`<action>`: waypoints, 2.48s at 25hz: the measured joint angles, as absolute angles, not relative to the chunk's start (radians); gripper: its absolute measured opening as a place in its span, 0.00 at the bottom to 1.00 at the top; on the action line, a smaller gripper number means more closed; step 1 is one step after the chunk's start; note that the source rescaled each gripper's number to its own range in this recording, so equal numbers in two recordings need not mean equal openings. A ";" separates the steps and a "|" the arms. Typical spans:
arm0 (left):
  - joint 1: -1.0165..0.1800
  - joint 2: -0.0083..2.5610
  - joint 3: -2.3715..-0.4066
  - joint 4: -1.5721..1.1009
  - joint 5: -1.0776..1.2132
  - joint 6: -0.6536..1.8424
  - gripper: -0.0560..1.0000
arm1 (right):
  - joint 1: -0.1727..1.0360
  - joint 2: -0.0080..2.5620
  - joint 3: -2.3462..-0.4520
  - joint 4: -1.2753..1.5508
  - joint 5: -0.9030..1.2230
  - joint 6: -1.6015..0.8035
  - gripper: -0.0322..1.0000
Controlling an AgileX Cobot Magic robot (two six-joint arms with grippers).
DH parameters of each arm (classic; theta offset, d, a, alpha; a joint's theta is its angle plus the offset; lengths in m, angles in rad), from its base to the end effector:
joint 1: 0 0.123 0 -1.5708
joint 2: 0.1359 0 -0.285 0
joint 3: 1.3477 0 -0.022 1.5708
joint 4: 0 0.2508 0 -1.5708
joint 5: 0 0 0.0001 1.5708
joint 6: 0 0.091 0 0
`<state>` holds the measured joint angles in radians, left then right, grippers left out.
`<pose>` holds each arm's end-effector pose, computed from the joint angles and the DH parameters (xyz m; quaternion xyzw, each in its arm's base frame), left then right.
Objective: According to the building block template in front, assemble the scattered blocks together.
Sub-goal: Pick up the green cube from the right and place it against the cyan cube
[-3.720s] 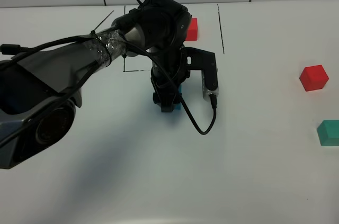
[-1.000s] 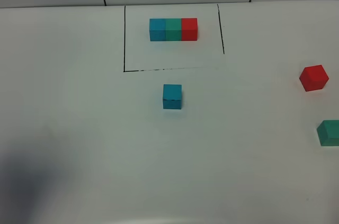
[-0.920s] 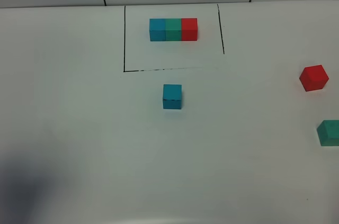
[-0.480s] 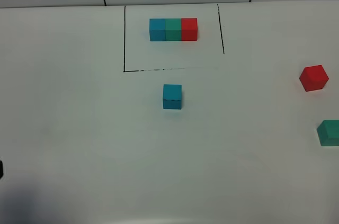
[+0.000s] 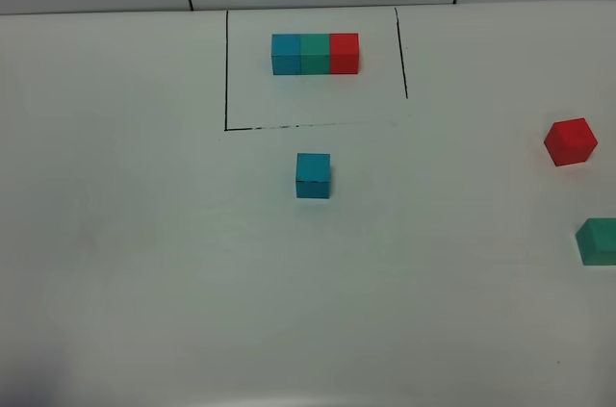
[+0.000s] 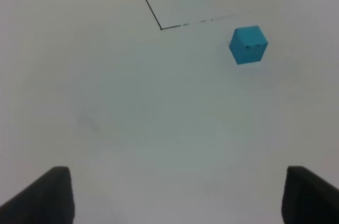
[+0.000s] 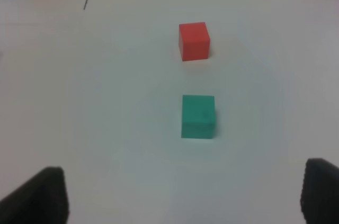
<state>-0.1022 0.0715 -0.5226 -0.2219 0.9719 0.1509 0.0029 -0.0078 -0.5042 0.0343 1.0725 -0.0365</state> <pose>0.0050 -0.0172 0.2924 0.1024 0.8312 -0.0976 0.5377 -0.0070 0.0027 0.2775 -0.0177 0.8529 0.0084 0.5218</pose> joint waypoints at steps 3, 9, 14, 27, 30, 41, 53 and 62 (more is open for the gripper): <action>-0.102 0.027 -0.523 -0.222 1.002 0.135 0.96 | 0.003 -0.008 -0.504 0.034 1.073 -0.036 0.92; -0.102 -0.005 -0.506 -0.159 1.086 0.099 0.93 | 0.003 -0.008 -0.504 0.037 1.073 -0.036 0.92; -0.102 -0.007 -0.506 -0.097 1.086 0.029 0.82 | 0.003 -0.008 -0.504 0.058 1.073 -0.035 0.92; -0.102 -0.007 -0.506 -0.077 1.086 0.000 0.65 | 0.003 -0.008 -0.504 0.061 1.071 -0.036 0.92; -0.102 -0.007 -0.506 -0.076 1.086 0.000 0.65 | 0.003 -0.008 -0.504 0.061 1.071 -0.036 0.92; -0.102 -0.007 -0.506 -0.072 1.086 0.000 0.65 | 0.003 -0.008 -0.504 0.061 1.071 -0.036 0.92; -0.102 -0.007 -0.506 -0.072 1.086 0.000 0.65 | 0.003 -0.008 -0.504 0.061 1.071 -0.036 0.92; -0.041 -0.007 -0.506 -0.071 1.086 0.000 0.65 | 0.003 -0.008 -0.504 0.061 1.071 -0.036 0.92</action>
<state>-0.0411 -0.0068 -0.5065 -0.0711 1.0863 0.0000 0.0029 -0.0078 -0.5042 0.0605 1.0707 -0.0364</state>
